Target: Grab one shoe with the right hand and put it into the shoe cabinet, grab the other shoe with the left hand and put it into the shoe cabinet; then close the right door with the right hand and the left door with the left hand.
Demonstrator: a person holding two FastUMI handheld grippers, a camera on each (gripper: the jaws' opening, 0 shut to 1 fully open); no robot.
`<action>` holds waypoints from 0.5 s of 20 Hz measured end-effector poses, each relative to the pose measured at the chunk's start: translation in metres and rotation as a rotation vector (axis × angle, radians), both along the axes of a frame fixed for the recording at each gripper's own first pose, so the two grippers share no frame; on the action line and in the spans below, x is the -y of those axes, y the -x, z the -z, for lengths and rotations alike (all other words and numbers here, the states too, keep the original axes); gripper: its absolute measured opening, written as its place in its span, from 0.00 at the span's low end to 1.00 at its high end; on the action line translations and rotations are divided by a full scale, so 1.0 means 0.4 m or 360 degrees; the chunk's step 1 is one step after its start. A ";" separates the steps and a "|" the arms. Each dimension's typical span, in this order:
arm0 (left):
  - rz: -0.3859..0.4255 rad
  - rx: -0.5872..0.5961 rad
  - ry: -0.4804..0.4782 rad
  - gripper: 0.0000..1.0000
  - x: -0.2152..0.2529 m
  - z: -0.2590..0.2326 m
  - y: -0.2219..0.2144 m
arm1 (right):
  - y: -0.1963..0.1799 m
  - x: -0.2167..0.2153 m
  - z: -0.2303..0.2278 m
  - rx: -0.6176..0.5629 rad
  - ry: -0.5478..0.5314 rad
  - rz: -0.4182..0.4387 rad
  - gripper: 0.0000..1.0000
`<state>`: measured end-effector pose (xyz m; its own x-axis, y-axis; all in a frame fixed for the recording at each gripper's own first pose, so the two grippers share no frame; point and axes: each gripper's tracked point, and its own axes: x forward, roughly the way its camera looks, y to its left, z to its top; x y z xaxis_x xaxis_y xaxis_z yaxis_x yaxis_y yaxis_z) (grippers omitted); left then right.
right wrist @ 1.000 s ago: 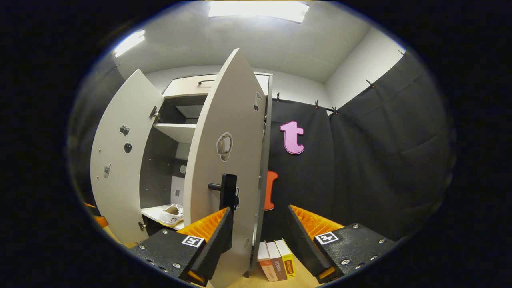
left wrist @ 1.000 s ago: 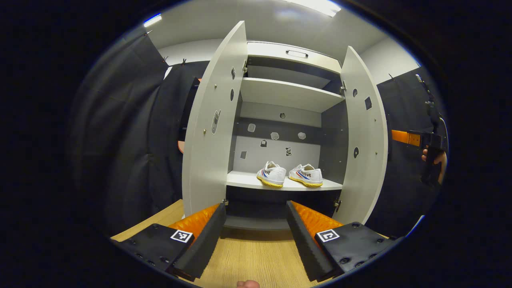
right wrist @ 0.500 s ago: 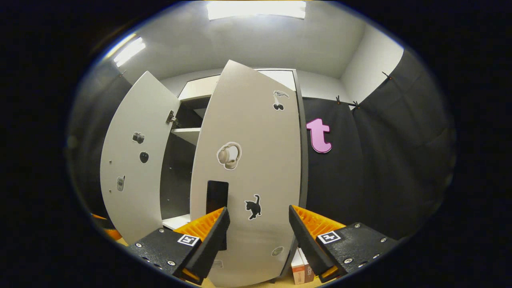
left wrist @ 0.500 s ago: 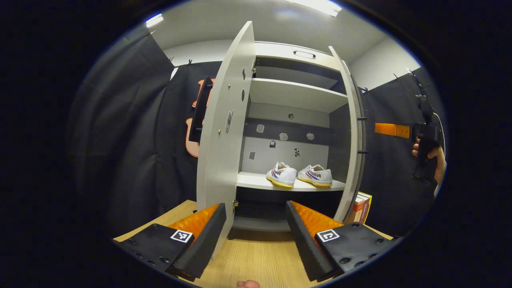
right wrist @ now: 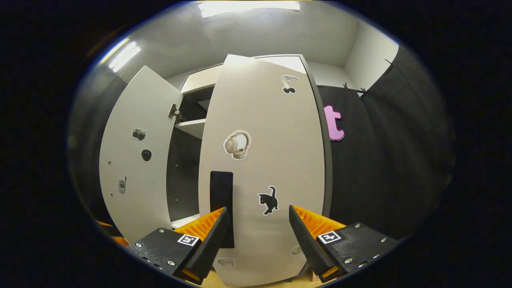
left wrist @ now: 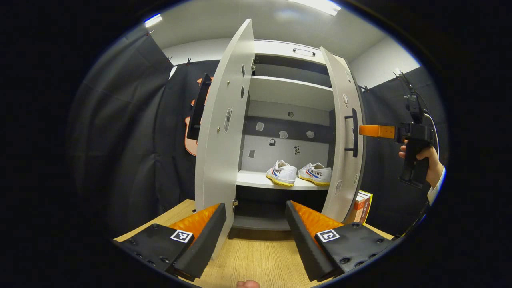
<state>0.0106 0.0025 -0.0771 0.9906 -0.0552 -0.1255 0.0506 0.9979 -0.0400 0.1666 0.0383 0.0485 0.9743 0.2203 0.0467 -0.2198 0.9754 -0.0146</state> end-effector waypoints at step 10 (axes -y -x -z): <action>-0.0021 -0.0004 0.0007 0.97 -0.022 0.003 -0.002 | -0.111 -0.070 0.019 -0.0009 0.0027 0.0010 0.91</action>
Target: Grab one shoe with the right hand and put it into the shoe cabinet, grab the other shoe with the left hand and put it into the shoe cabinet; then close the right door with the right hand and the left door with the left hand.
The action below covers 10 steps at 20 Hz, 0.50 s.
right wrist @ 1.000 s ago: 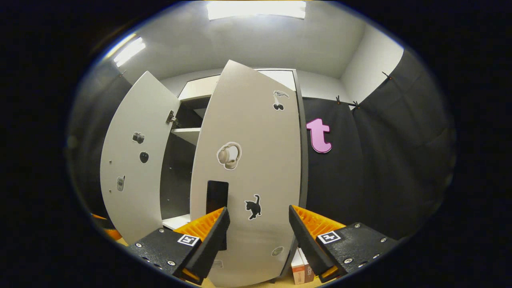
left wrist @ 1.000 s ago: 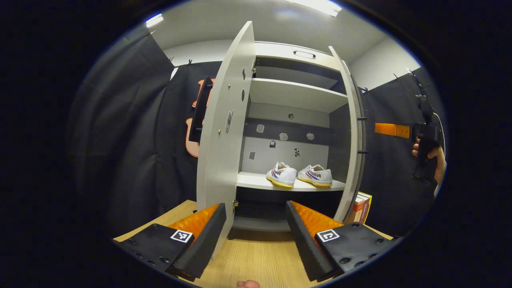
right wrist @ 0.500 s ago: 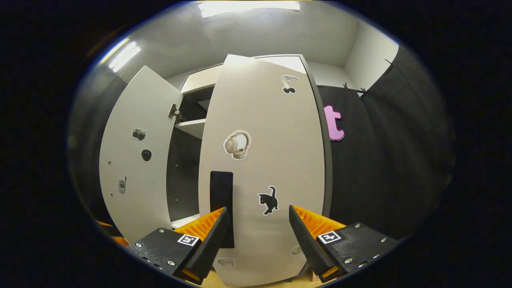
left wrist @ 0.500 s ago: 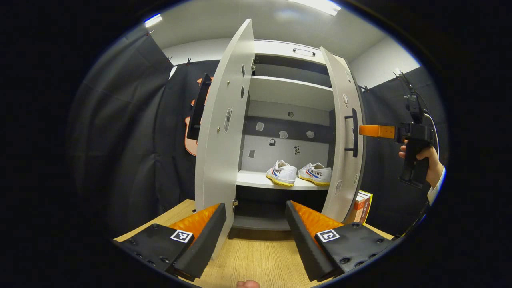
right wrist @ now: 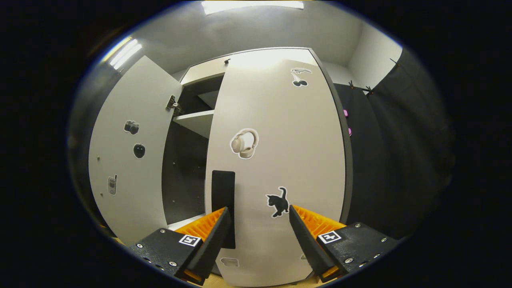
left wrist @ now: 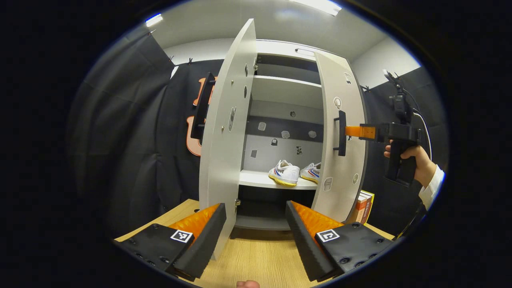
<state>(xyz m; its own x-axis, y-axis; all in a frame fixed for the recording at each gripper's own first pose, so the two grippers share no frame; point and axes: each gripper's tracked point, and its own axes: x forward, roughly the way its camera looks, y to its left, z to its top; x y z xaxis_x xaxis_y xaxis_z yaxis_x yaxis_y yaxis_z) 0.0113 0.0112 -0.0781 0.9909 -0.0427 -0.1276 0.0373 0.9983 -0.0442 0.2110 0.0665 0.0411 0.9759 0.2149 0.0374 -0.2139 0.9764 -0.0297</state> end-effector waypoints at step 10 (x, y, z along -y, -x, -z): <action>-0.0013 0.0014 0.0016 0.97 0.007 0.000 -0.005 | -0.057 -0.026 0.018 -0.0021 0.0008 0.0048 0.91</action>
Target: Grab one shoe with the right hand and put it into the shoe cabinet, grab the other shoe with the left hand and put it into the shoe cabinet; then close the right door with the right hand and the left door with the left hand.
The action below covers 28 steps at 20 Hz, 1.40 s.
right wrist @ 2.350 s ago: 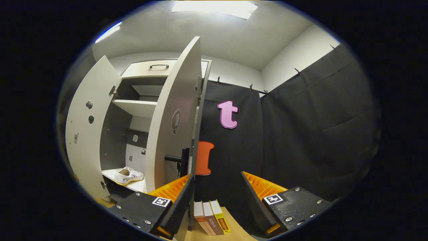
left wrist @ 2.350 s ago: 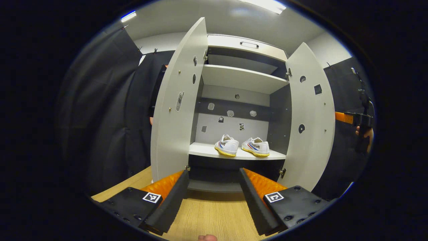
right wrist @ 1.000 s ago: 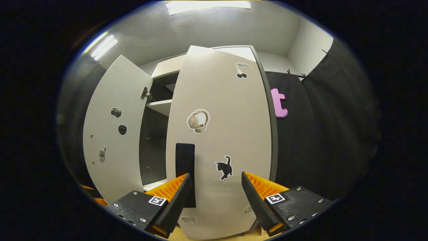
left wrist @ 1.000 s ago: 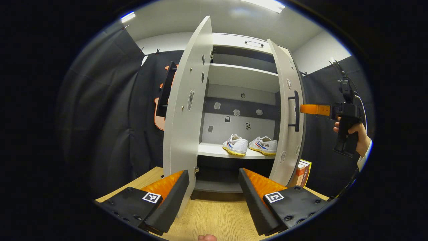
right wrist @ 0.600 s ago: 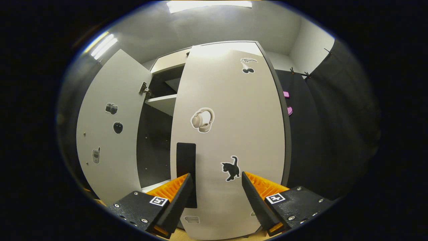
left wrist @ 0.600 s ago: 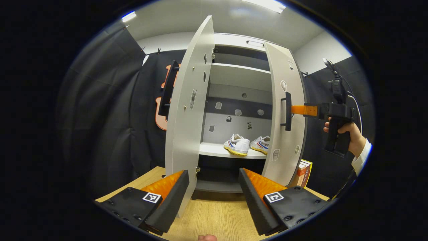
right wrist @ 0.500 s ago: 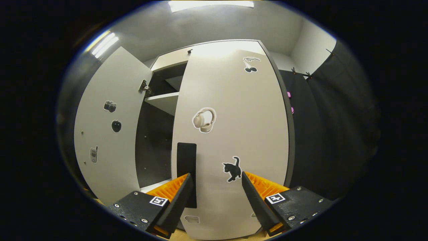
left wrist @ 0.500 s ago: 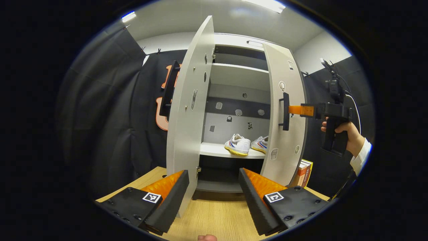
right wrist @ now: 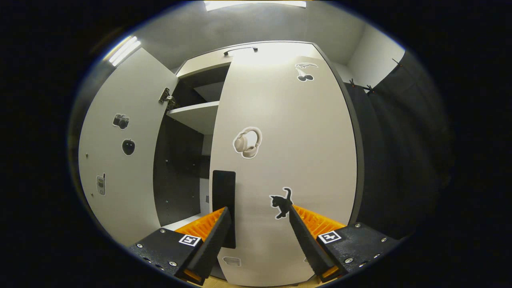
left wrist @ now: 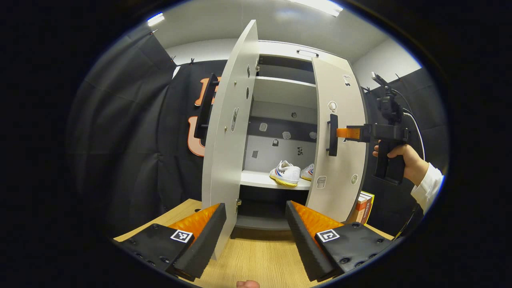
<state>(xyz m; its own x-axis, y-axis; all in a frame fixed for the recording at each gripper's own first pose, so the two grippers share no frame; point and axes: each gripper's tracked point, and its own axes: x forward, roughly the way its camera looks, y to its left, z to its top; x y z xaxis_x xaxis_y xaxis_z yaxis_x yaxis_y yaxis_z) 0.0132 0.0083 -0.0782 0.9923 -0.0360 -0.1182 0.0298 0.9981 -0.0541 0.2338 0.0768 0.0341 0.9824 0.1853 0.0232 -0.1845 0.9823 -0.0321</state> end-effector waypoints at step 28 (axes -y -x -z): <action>0.0077 0.0078 0.0082 0.96 0.088 -0.073 -0.035 | 0.481 0.243 0.184 -0.0066 0.0002 0.0301 0.92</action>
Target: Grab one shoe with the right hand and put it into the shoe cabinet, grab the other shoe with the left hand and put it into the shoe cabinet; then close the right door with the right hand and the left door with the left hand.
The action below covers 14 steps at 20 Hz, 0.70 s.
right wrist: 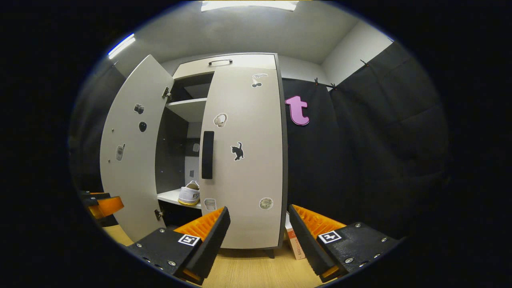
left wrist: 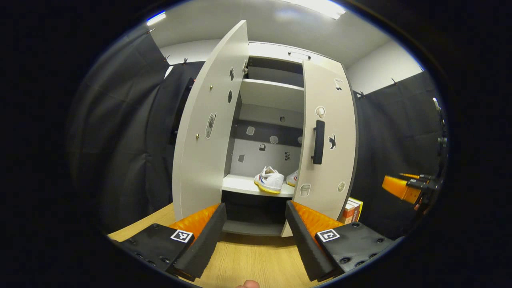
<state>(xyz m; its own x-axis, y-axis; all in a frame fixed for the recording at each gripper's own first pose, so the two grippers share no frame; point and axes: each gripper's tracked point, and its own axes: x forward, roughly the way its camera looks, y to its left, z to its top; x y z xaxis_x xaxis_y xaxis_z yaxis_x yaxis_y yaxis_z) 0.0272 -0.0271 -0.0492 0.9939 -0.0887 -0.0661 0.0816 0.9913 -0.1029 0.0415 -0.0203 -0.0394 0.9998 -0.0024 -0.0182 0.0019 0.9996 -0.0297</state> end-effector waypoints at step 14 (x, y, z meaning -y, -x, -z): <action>-0.0629 0.0183 -0.0026 0.94 -0.556 -0.304 -0.112 | 0.003 -0.071 0.026 -0.0045 -0.0031 -0.0154 0.92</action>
